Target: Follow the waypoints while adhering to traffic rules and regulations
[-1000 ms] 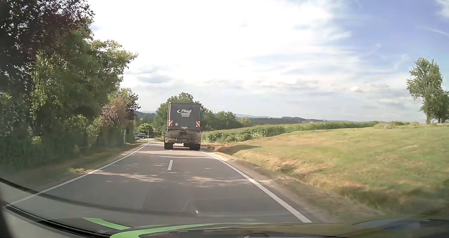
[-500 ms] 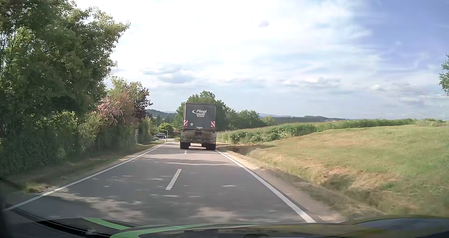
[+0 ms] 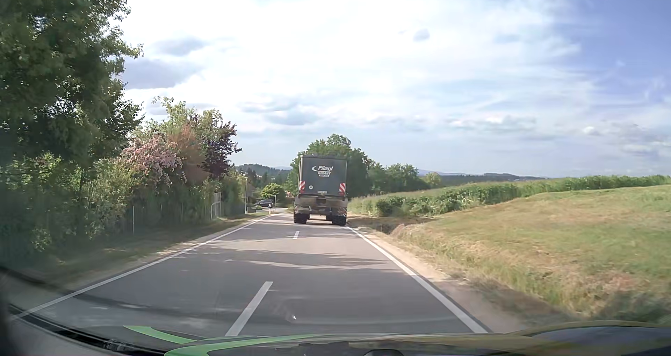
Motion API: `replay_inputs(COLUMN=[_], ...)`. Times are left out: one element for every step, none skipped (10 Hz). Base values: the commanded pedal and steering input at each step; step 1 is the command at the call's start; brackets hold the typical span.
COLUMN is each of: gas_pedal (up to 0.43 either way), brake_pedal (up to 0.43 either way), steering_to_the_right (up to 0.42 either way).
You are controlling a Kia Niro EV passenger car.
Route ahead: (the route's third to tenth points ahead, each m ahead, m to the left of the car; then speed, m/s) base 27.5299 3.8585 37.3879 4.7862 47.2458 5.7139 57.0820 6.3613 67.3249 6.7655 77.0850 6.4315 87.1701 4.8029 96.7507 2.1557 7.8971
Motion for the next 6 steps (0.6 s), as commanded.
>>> replay_inputs(gas_pedal=[0.039, 0.039, 0.039, 0.039, 0.039, 0.039], brake_pedal=[0.0, 0.0, 0.0, 0.0, 0.0, 0.0], steering_to_the_right=[-0.059, -0.049, -0.044, -0.041, -0.037, -0.034])
